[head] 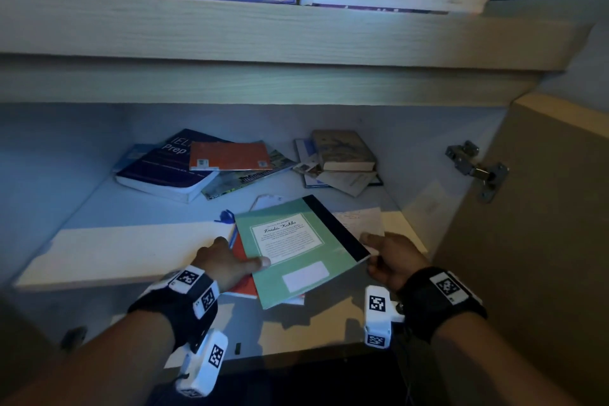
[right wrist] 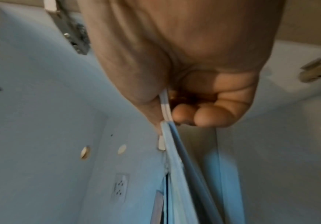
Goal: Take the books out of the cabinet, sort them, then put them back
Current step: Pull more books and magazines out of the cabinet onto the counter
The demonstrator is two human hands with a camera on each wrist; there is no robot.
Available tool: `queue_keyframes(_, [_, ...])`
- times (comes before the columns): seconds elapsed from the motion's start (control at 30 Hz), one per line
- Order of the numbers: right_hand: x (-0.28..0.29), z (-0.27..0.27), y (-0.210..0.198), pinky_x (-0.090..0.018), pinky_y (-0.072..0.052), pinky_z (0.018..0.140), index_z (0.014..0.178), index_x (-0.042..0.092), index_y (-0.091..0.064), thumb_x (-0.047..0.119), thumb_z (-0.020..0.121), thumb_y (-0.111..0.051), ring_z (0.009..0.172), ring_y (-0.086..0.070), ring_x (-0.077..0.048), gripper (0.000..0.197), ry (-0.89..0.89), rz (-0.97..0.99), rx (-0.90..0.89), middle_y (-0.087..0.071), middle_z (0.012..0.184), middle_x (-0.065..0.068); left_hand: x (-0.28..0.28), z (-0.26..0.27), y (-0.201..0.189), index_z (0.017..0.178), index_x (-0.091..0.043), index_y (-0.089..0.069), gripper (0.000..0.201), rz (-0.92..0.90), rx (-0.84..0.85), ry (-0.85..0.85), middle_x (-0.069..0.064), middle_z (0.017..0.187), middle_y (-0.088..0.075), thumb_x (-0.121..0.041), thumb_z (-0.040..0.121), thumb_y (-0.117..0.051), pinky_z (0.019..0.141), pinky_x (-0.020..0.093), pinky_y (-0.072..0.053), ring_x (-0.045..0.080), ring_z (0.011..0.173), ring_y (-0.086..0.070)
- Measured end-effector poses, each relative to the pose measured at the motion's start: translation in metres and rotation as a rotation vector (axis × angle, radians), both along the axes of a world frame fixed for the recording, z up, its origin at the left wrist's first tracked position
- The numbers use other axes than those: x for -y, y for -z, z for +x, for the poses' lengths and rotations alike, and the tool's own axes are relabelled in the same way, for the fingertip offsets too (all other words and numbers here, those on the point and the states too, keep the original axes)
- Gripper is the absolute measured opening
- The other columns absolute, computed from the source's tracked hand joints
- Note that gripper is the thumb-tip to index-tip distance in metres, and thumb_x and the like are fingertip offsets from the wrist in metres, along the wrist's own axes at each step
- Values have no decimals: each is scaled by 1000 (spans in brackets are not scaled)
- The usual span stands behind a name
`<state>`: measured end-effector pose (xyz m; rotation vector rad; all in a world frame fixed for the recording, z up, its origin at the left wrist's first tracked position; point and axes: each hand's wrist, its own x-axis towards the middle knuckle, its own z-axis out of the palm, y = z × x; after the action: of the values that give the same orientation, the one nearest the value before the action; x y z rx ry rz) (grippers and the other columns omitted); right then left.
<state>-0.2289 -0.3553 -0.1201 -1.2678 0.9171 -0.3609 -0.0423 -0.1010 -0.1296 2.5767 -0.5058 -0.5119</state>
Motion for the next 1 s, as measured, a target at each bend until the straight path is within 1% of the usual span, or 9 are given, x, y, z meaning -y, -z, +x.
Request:
queue_keyframes(0.13, [-12,14,-37,-54,-62,83,98,15,-72,8,95,-60,90,-72,-35,14,-44,-423,49,-77,102,-13,-5,2,-5,69,-10,-56,46,-119,-54,-81,6,69,-62,-46,65,-85,55,26,-36,19,59,-55])
queue_keyframes(0.23, [-35,25,-69,-40,-57,85,107,16,-71,16,94,-58,90,-69,-26,19,-188,-742,30,-74,101,-7,-16,13,-4,59,-8,-56,36,-258,-156,-165,11,64,-61,-28,69,-85,60,30,-42,23,57,-58])
queue_keyframes(0.33, [-75,40,-67,-36,-47,81,90,26,-62,26,91,-48,83,-62,-26,14,-523,-1077,-96,-66,98,-8,-29,24,9,78,5,-74,32,-436,-392,-217,22,86,-76,-18,57,-81,90,55,-55,41,83,-73])
queue_keyframes(0.43, [-118,47,-35,-69,-33,106,105,23,-64,25,93,-44,116,-56,-36,24,-925,-1226,-473,-58,122,-10,-35,21,23,111,1,-70,71,-526,-636,-235,27,108,-72,-24,47,-84,98,68,-45,51,102,-67])
queue_keyframes(0.57, [-123,44,-11,-53,-48,99,119,32,-62,31,96,-41,120,-53,-37,30,-818,-1230,-383,-58,124,-6,-40,-6,6,120,5,-63,37,-706,-742,-251,30,117,-68,-14,89,-67,102,60,-46,50,114,-62])
queue_keyframes(0.7, [-92,40,-2,-52,-39,107,138,41,-50,57,93,-50,135,-40,-36,48,-528,-1153,-625,-41,147,-4,-52,-9,12,123,3,-62,40,-784,-753,-193,29,117,-68,-2,84,-70,104,61,-44,49,113,-63])
queue_keyframes(0.8, [-86,33,9,-49,-31,117,151,42,-36,75,89,-45,142,-32,-39,71,-549,-1005,-650,-34,157,-12,-59,-13,12,123,1,-61,36,-836,-694,-253,28,113,-70,4,87,-65,101,66,-45,50,107,-65])
queue_keyframes(0.9, [-104,30,8,-40,-42,108,145,35,-45,72,86,-56,132,-47,-36,71,-441,-905,-500,-49,144,-14,-71,-22,7,123,0,-59,34,-904,-644,-269,28,110,-71,7,90,-59,98,68,-46,52,105,-65])
queue_keyframes(1.0, [-129,27,3,-31,-46,103,147,12,-46,51,80,-82,129,-57,-30,85,-267,-479,-192,-53,145,-14,-96,-37,-9,121,-4,-60,31,-991,-635,-281,27,107,-72,7,92,-53,89,57,-54,47,99,-67])
